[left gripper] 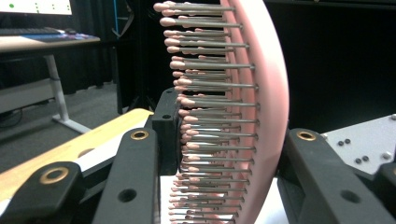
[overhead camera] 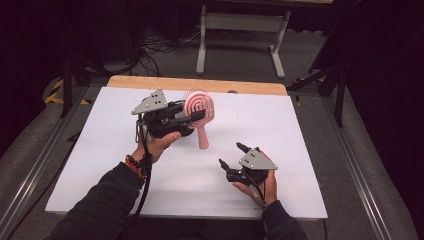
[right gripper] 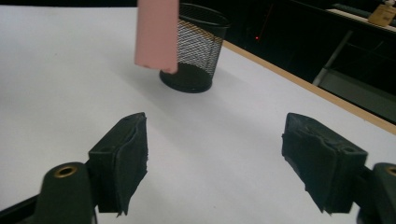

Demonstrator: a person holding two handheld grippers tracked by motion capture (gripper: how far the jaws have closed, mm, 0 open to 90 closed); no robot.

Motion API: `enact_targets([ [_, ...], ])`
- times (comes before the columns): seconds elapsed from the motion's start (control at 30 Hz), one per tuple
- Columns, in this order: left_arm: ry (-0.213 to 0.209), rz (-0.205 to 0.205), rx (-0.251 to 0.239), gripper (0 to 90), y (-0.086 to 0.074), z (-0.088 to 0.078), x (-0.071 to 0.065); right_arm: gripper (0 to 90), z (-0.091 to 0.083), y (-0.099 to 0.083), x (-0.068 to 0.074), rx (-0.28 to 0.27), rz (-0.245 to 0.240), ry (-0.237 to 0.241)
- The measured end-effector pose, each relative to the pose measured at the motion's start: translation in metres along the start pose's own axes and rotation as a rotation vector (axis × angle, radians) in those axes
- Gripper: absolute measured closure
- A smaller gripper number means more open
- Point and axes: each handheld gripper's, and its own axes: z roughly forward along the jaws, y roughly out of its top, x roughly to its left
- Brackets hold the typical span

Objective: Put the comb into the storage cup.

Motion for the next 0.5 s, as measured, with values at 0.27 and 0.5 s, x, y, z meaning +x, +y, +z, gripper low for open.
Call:
enact_targets([
  [0.27,-0.001,0.019,0.003,62.0,0.010,-0.004,0.007,21.7,-0.008,-0.004,-0.004,-0.015,0.010,-0.022],
  [0.5,0.023,0.029,-0.008,62.0,0.021,-0.010,0.015,19.3,-0.011,-0.007,-0.006,-0.017,0.009,-0.034],
])
